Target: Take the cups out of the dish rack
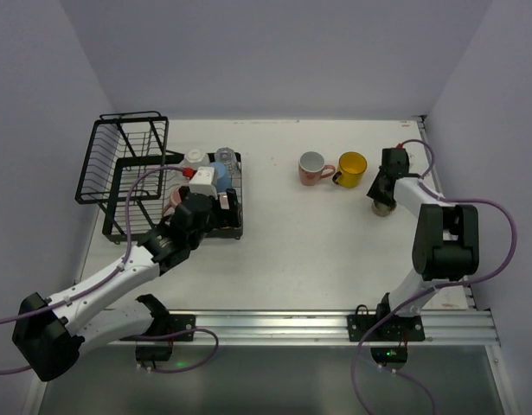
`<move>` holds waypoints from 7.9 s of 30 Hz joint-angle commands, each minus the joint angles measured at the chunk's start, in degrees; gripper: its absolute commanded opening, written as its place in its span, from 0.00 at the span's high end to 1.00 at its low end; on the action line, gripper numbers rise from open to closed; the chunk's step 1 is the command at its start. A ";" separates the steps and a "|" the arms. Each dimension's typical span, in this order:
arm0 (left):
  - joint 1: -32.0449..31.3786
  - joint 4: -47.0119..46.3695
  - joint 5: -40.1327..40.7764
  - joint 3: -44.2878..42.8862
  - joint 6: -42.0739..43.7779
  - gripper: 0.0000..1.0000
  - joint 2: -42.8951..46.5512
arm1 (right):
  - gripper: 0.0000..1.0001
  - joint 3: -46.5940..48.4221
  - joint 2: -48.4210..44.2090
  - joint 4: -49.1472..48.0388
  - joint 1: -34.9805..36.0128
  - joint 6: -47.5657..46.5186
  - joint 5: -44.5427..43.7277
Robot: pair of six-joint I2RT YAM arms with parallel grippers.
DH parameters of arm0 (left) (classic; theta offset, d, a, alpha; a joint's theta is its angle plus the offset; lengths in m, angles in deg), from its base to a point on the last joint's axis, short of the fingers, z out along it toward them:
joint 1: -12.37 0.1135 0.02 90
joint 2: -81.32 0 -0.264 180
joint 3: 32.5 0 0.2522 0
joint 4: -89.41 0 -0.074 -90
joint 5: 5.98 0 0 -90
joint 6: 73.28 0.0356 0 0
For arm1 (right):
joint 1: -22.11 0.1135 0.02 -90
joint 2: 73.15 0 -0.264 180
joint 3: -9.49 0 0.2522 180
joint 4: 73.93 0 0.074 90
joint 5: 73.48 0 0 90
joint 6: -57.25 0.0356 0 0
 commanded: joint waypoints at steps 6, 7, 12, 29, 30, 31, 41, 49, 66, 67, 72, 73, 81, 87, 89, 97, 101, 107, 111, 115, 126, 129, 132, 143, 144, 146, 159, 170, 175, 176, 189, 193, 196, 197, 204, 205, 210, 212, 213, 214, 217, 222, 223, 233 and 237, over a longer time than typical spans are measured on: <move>-4.42 2.91 11.70 3.05 -2.56 0.00 1.73 | 0.15 0.66 -7.79 1.22 -0.11 -0.08 0.78; -4.42 2.82 11.88 3.14 -2.92 0.00 1.47 | 0.11 0.22 -9.28 0.96 -0.11 0.19 2.01; -4.60 -0.51 12.76 3.58 -3.63 0.00 -0.90 | 0.01 -4.96 -19.82 -2.11 2.25 1.33 6.15; -4.33 -12.82 21.11 0.41 -1.52 0.00 -14.00 | 0.01 -13.85 -35.58 -6.69 16.32 2.30 15.37; -4.33 -13.52 21.63 0.59 -1.43 0.00 -14.26 | 0.01 -13.93 -35.84 -6.60 17.37 2.39 15.46; -4.33 -14.74 21.98 0.85 -1.17 0.00 -14.61 | 0.01 -14.02 -35.93 -6.69 17.82 2.47 15.55; -3.72 -20.38 22.08 1.91 1.55 0.37 -14.71 | 0.01 -12.62 -40.05 -4.50 20.46 2.21 16.69; -3.81 -15.03 19.71 -4.14 5.34 0.74 -4.43 | 0.01 -11.82 -45.94 -7.47 22.30 7.12 26.00; -3.81 -16.06 -7.34 -9.96 -10.03 0.91 9.46 | 0.06 -24.74 -44.63 -49.39 40.58 29.27 29.36; -3.81 -18.34 -8.50 -9.26 -12.56 0.91 9.90 | 0.07 -26.05 -44.72 -50.62 40.85 29.89 29.18; -3.81 -24.76 -12.55 -5.84 -18.29 0.94 12.10 | 0.05 -27.91 -45.68 -53.36 41.73 32.00 27.95; -3.81 -25.65 -12.81 -5.31 -19.61 0.94 12.28 | 0.04 -27.91 -45.86 -53.27 41.90 32.18 27.86; -3.81 -36.45 -20.28 0.32 -27.26 0.95 11.05 | 0.14 -27.39 -44.54 -61.35 42.70 35.17 29.61; -3.89 -41.29 -22.91 2.34 -30.34 0.85 10.34 | 0.34 -25.63 -41.47 -69.34 42.96 38.33 28.65; -3.89 -42.61 -23.36 3.05 -31.13 0.81 10.43 | 0.40 -25.45 -39.89 -74.33 42.96 39.64 29.26; -3.89 -36.32 -23.02 2.45 -26.58 0.14 11.74 | 1.00 -22.99 -35.40 -80.18 42.87 43.88 30.06; -3.81 -17.08 -13.01 -5.81 -16.13 0.00 15.61 | 1.00 -18.43 -39.00 -54.87 42.96 32.23 27.95; -3.81 5.53 2.20 -13.74 -4.69 0.00 18.94 | 1.00 -4.46 -37.00 -20.98 42.96 15.69 20.58; -3.81 11.77 6.95 -11.10 -3.10 0.00 21.85 | 1.00 3.53 -31.54 -10.75 42.96 9.52 17.67; -3.81 14.68 7.84 -7.77 -2.75 0.00 24.23 | 1.00 14.51 -22.24 -1.09 42.87 2.49 14.59; -3.89 15.13 9.24 -3.45 -1.17 0.00 19.75 | 1.00 50.19 12.39 24.50 42.87 -18.52 2.11; -3.89 12.41 9.33 -3.45 -0.64 0.00 17.47 | 1.00 53.99 18.55 25.04 42.87 -21.69 0.18; -3.89 9.95 9.51 -3.80 -0.20 0.00 14.57 | 1.00 57.33 23.74 25.04 42.61 -24.15 -1.49; -3.81 2.56 16.88 -5.38 -0.37 0.00 3.50 | 0.96 60.60 30.60 22.23 39.36 -24.77 2.46; -3.81 2.21 17.41 -5.56 -0.46 0.00 2.70 | 0.92 60.25 30.26 22.14 39.27 -24.77 2.37; -3.28 0.46 18.03 -5.39 -0.37 0.00 0.94 | 0.69 59.29 29.55 21.79 39.01 -24.77 2.46; 4.36 -3.77 12.94 -11.62 2.61 0.00 -9.95 | 0.19 47.51 6.54 14.86 38.30 -21.09 6.58; 9.81 -5.79 10.13 -19.71 5.16 0.05 -23.75 | 0.22 15.90 -23.16 -2.37 38.39 -10.89 16.51; 10.52 -5.35 9.59 -22.70 4.90 0.12 -30.33 | 0.22 8.31 -33.62 -6.42 38.30 -7.64 18.98; 10.61 -5.44 9.86 -22.88 4.64 0.15 -30.96 | 0.23 6.91 -34.60 -6.60 38.39 -7.29 19.59; 11.14 -6.58 6.70 -19.90 3.32 0.76 -21.87 | 0.15 -5.84 -39.88 -20.26 38.39 6.65 24.41; 10.87 -6.41 1.88 -16.64 0.78 0.83 -10.77 | 0.09 -13.65 -38.48 -34.35 38.48 16.43 29.69; 10.87 -6.32 -3.12 -13.83 -3.34 0.84 -2.77 | 0.07 -17.26 -37.25 -43.49 38.65 22.24 31.02; 10.87 -6.75 -5.50 -12.87 -4.75 0.85 -0.93 | 0.07 -18.06 -36.99 -45.60 38.74 23.38 31.37; 10.96 -19.75 -21.60 -1.44 -18.55 0.87 12.36 | 0.07 -22.28 -36.10 -55.03 39.62 28.75 32.25; 10.96 -20.64 -25.17 -0.91 -20.83 0.87 12.80 | 0.07 -22.37 -36.28 -55.12 39.53 28.93 32.08; 10.96 -28.70 -33.80 2.61 -26.99 0.87 13.77 | 0.07 -21.50 -36.19 -56.17 39.80 30.07 33.30; 10.96 -30.57 -35.40 3.40 -29.37 0.87 13.42 | 0.08 -21.41 -36.28 -57.57 39.97 30.77 33.57; 10.96 -32.23 -36.62 3.58 -29.90 0.87 13.16 | 0.10 -21.32 -36.11 -58.10 39.97 31.21 33.92; 10.87 -32.77 -37.07 3.75 -31.03 0.87 12.89 | 0.12 -20.80 -35.93 -58.54 39.97 31.65 34.36; 10.70 -37.16 -39.09 5.42 -33.50 0.84 11.67 | 0.19 -19.91 -34.61 -60.47 40.06 33.58 35.59; 9.29 -36.83 -39.62 5.60 -32.19 0.53 9.99 | 0.86 -19.56 -34.78 -61.10 40.15 34.65 33.75; 9.29 -35.25 -39.28 5.25 -30.19 0.34 9.99 | 0.93 -19.47 -35.39 -59.70 40.15 34.12 32.09; 9.29 -2.58 -21.97 -4.51 -9.26 0.00 12.36 | 1.00 -2.87 -38.66 4.49 37.34 3.39 11.53; 9.29 0.45 -16.60 -3.54 -5.30 0.00 12.28 | 1.00 0.99 -33.57 16.32 33.21 -2.79 5.73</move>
